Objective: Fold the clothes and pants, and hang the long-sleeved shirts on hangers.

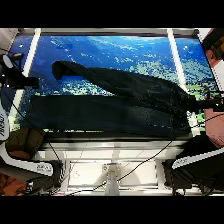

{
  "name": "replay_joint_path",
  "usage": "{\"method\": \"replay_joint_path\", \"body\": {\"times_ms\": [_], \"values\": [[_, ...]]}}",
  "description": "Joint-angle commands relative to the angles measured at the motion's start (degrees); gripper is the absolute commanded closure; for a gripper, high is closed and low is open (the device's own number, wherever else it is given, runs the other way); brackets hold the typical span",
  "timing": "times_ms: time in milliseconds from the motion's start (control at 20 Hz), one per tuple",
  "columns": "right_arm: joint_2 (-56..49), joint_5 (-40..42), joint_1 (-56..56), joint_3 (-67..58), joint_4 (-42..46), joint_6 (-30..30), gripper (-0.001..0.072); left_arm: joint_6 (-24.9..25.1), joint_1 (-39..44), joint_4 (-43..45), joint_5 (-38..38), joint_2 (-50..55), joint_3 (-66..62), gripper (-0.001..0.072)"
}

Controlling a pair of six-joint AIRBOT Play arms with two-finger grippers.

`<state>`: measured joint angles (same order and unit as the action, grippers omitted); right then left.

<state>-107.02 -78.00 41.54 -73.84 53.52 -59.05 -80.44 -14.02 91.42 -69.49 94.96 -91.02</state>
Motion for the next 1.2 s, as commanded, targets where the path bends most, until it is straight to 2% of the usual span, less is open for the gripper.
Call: {"method": "replay_joint_path", "body": {"times_ms": [0, 50, 250, 450, 650, 900, 1150], "values": [[-0.4, 0.8, -2.6, 0.0, 6.1, 2.1, 0.0590, -1.5, 1.6, -16.6, 11.1, 2.7, -0.4, 0.0009], [-0.4, 1.3, -3.1, 0.0, 7.0, 2.2, 0.0655, -1.9, 1.3, -22.2, 14.4, 3.8, -0.4, 0.0007], [-0.4, 2.4, -3.1, 0.0, 7.1, 2.2, 0.0656, -7.7, 0.9, -39.4, 29.5, 7.5, -0.4, 0.0000], [-0.4, 2.6, -3.1, 0.0, 7.4, 2.6, 0.0656, -8.4, 1.1, -47.7, 42.1, 10.4, -0.4, -0.0003], [-0.4, 2.9, -3.1, 0.0, 8.4, 3.3, 0.0656, -12.0, 1.0, -48.6, 50.6, 13.0, -0.4, -0.0002], [-0.4, 4.9, -3.1, -0.1, 8.5, 3.3, 0.0656, -13.9, -2.1, -47.7, 49.8, 15.4, -0.5, 0.0012], [-0.4, 4.9, -3.1, -0.1, 8.5, 3.3, 0.0656, -13.6, -4.5, -35.8, 40.9, 16.4, -3.2, 0.0014]]}}
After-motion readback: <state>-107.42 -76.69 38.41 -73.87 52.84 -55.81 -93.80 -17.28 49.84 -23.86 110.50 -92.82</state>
